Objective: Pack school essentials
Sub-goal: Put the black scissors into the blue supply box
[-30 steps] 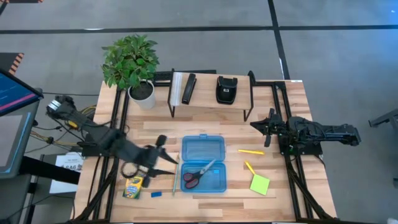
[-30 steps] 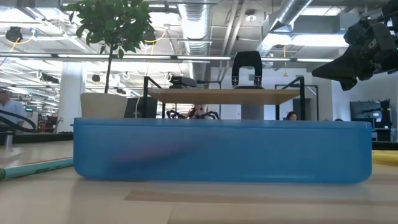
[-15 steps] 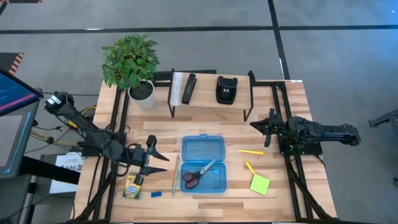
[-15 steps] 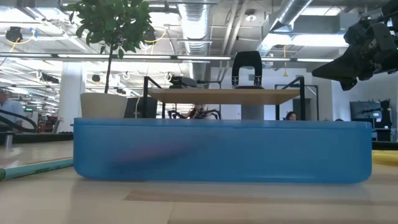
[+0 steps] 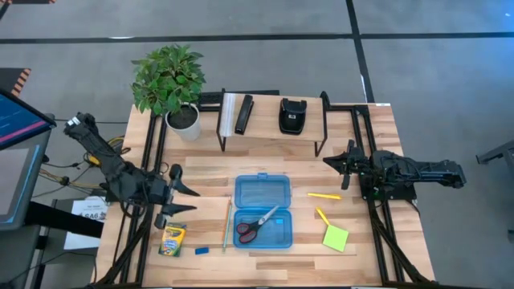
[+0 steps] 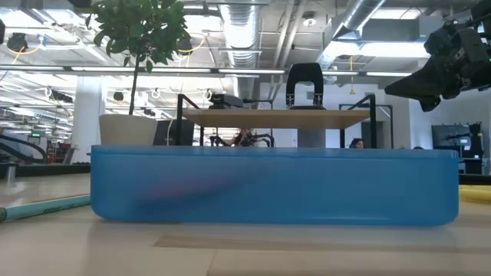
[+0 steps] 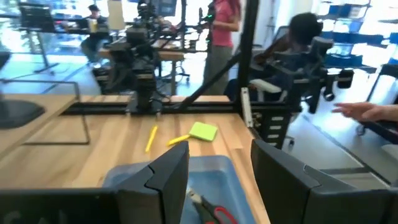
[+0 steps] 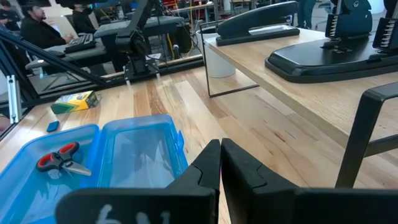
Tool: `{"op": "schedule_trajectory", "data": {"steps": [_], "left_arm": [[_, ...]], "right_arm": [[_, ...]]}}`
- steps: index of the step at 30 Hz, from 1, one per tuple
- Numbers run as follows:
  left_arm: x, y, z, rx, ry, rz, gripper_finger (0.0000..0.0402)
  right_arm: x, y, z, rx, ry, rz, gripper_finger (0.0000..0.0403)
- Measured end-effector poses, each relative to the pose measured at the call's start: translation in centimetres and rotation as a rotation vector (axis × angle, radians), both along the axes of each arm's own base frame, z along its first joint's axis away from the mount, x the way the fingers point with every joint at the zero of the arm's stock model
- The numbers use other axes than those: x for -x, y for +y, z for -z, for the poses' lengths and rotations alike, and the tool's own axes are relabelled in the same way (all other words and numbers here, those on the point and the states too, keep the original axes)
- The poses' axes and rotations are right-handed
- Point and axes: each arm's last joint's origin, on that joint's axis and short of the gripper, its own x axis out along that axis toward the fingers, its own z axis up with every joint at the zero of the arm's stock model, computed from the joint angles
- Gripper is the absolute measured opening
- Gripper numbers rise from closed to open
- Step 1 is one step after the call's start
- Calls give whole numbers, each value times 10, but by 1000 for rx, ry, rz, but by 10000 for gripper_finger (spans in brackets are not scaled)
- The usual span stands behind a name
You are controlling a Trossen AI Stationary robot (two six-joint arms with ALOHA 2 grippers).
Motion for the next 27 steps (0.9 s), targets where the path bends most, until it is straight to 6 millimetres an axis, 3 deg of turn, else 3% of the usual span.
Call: {"op": "schedule_trajectory", "data": {"steps": [6,11,18,23,27], "left_arm": [[-7,-7,11,-57,25,-23,161],[-20,-11,35,-67,-59,-14,162],[-51,3,53,-29,-128,62,159],[-77,23,48,-15,-109,72,144],[-82,41,30,-18,-158,18,131]], "right_arm": [[0,0,0,0,0,0,37],[0,0,0,0,0,0,37],[0,0,0,0,0,0,37],[0,0,0,0,0,0,37],[0,0,0,52,15,-7,37]]}}
